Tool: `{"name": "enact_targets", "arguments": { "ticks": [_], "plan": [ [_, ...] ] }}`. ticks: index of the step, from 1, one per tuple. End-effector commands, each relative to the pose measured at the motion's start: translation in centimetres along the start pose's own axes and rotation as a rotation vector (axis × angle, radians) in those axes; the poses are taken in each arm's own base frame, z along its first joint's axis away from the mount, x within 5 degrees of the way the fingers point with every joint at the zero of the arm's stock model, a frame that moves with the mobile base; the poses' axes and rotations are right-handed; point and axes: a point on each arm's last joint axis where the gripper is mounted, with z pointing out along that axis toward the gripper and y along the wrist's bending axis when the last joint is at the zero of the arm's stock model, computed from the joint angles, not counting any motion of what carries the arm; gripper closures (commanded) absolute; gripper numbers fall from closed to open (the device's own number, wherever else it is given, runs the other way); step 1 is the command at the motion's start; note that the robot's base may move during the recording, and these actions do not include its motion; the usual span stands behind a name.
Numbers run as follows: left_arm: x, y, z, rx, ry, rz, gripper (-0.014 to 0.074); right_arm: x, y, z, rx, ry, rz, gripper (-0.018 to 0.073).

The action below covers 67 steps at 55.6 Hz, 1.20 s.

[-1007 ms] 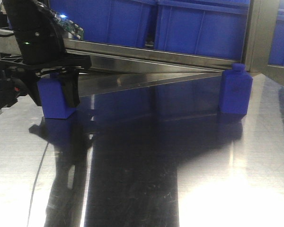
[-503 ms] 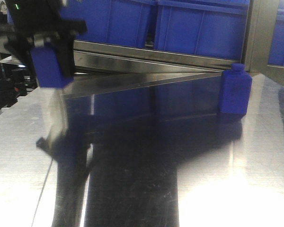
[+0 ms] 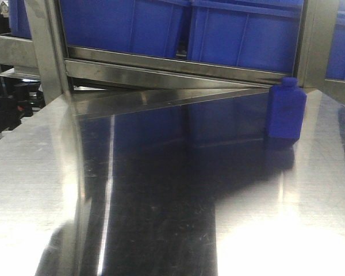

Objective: Pick and sort blue part to right shelf
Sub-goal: 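Move the right gripper toward the other blue bottle-shaped part, then lower the right gripper, close on the blue part, and lift it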

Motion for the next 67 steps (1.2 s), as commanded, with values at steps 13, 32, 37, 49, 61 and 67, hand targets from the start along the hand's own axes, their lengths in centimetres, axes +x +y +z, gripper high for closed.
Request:
{"name": "enact_targets", "arguments": {
  "ticks": [13, 32, 37, 49, 61, 67],
  "plan": [
    [7.1, 0.6, -8.3, 0.016, -0.445, 0.027, 0.0307, -5.2, 0.6, -1.0, -0.018, -0.146, 0.026, 0.0503],
    [15.6, 1.2, -13.3, 0.018, -0.681, 0.011, 0.0316, -16.5, 2.8, 2.4, -0.093, 0.062, -0.035, 0.0367],
    [16.0, 1.2, -13.6, 0.017, -0.690, 0.010, 0.0315, -18.1, 3.8, 4.6, -0.160, 0.160, -0.041, 0.0202],
    [16.0, 1.2, -13.6, 0.017, -0.690, 0.010, 0.0315, -19.1, 7.7, 11.2, -0.314, 0.324, -0.066, -0.0015],
    [16.0, 1.1, -13.5, 0.035, -0.687, -0.008, 0.0315, -18.2, 10.8, 18.2, -0.342, 0.677, -0.066, -0.0040],
    [16.0, 1.1, -13.5, 0.041, -0.686, -0.013, 0.0315, -18.4, 12.1, 22.0, -0.310, 0.808, -0.049, -0.0041]
  ]
}}
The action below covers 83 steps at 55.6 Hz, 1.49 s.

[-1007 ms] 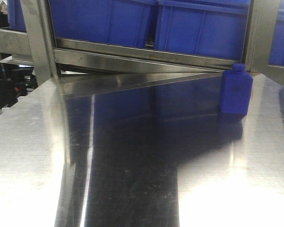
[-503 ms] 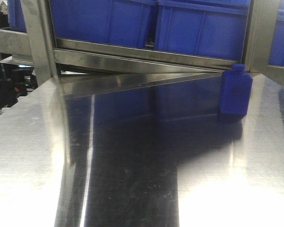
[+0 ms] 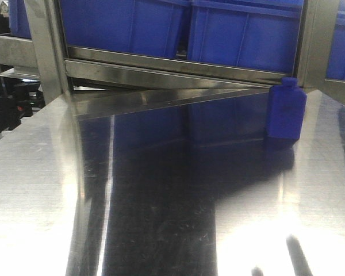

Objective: Pick and sort blue part to right shelf
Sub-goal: 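Lower the right gripper, close on the blue part, and lift it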

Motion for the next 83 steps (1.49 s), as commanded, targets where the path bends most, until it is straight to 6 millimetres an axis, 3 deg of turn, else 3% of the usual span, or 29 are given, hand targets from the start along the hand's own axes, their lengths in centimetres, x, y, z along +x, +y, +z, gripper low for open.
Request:
{"name": "enact_targets", "arguments": {
  "ticks": [1, 10, 17, 26, 36, 65, 69, 78, 83],
  "plan": [
    [-1.5, -0.1, -0.2, 0.019, -0.101, -0.006, 0.0315, -3.6, 0.3, 0.8, 0.000, 0.003, 0.043, -0.0041],
    [-1.5, -0.1, -0.2, 0.022, -0.101, -0.012, 0.0315, -6.8, -0.6, 5.0, 0.125, 0.158, 0.124, -0.0041],
    [-1.5, -0.2, -0.2, 0.024, -0.099, -0.016, 0.0315, -7.8, -1.2, 8.0, 0.184, 0.241, 0.144, -0.0041],
    [-1.5, -0.2, -0.2, 0.024, -0.099, -0.016, 0.0315, -7.0, -1.9, 12.3, 0.225, 0.336, 0.193, -0.0041],
    [-1.5, -0.2, -0.2, 0.027, -0.098, -0.021, 0.0315, -5.8, -2.6, 15.7, 0.272, 0.414, 0.209, -0.0041],
    [-1.5, -0.2, -0.2, 0.027, -0.100, -0.021, 0.0315, -2.2, -3.2, 21.6, 0.267, 0.586, 0.242, -0.0024],
    [-1.5, -0.2, -0.2, 0.027, -0.100, -0.021, 0.0315, -2.3, -3.2, 21.7, 0.265, 0.575, 0.241, 0.0029],
    [-1.5, -0.2, -0.2, 0.030, -0.100, -0.059, 0.0316, -2.6, -3.1, 21.3, 0.260, 0.553, 0.241, 0.0294],
    [-1.5, -0.2, -0.2, 0.029, -0.100, -0.079, 0.0315, -2.8, -2.9, 21.0, 0.257, 0.552, 0.234, 0.0355]
  ]
}}
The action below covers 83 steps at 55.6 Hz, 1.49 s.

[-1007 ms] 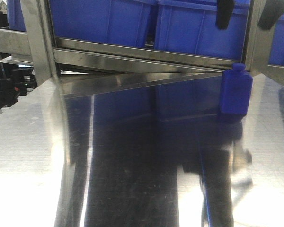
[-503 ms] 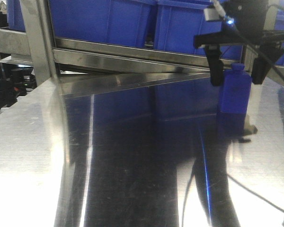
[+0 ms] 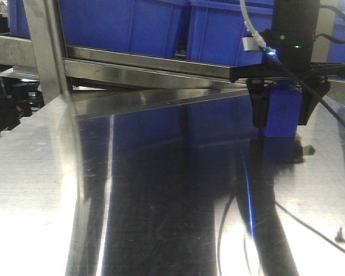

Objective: Pick and sort blue part to right shelf
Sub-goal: 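Lower the right gripper, close on the blue part, and lift it, then hold both blue parts and raise both arms clear of the table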

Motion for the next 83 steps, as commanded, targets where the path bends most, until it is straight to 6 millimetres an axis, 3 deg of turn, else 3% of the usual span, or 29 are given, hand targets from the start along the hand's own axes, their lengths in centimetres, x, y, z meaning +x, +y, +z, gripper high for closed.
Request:
{"name": "enact_targets", "arguments": {
  "ticks": [1, 21, 38, 47, 56, 83],
  "plan": [
    [-1.5, -0.2, -0.2, 0.021, -0.100, -0.031, 0.0316, 0.1, -0.1, -4.2, -0.032, -0.104, -0.007, 0.0354],
    [-0.3, 1.0, -2.7, -0.083, -0.075, 0.000, 0.0316, 2.1, 0.4, -8.0, -0.040, -0.200, -0.119, 0.0354],
    [1.5, 1.7, -5.9, -0.133, -0.133, 0.004, 0.0316, 7.1, -1.6, -11.3, -0.097, -0.413, -0.190, 0.0354],
    [2.9, 1.6, -4.9, -0.131, -0.071, 0.002, 0.0316, 11.2, -3.2, -12.1, -0.125, -0.515, -0.202, 0.0354],
    [2.9, 1.6, -4.7, -0.122, -0.093, 0.006, 0.0315, 16.1, -5.2, -13.2, -0.143, -0.662, -0.227, 0.0354],
    [2.7, 1.6, -4.7, -0.126, -0.113, 0.018, 0.0316, 34.1, -12.3, -14.1, -0.224, -1.244, -0.234, 0.0354]
  ]
}}
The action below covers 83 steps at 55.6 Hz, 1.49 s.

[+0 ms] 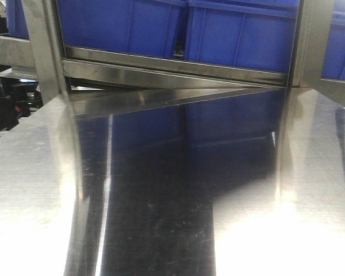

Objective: Pick and sort blue part to right shelf
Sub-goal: 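Hold both blue parts and raise both arms clear of the table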

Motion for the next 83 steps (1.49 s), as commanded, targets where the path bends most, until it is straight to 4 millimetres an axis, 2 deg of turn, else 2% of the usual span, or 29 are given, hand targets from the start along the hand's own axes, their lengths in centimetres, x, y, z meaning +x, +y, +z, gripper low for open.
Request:
{"name": "enact_targets", "arguments": {
  "ticks": [1, 7, 11, 24, 83],
  "plan": [
    [-1.4, 0.0, -0.9, 0.022, -0.139, -0.003, 0.0316, 0.1, -0.2, -3.2, -0.009, -0.247, -0.022, 0.0354],
    [-1.4, 0.0, -0.9, 0.022, -0.139, -0.003, 0.0316, 2.1, -0.6, -6.2, -0.011, -0.382, -0.010, 0.0354],
    [-1.4, 0.0, -0.9, 0.022, -0.139, -0.003, 0.0315, 2.7, -0.7, -7.3, -0.012, -0.440, -0.004, 0.0354],
    [-1.3, 0.0, -0.8, 0.023, -0.129, -0.007, 0.0316, 1.6, -0.5, -6.0, -0.013, -0.392, -0.012, 0.0354],
    [-1.3, 0.0, -0.8, 0.022, -0.126, -0.007, 0.0316, 1.7, -0.5, -5.9, -0.011, -0.378, -0.012, 0.0354]
  ]
}}
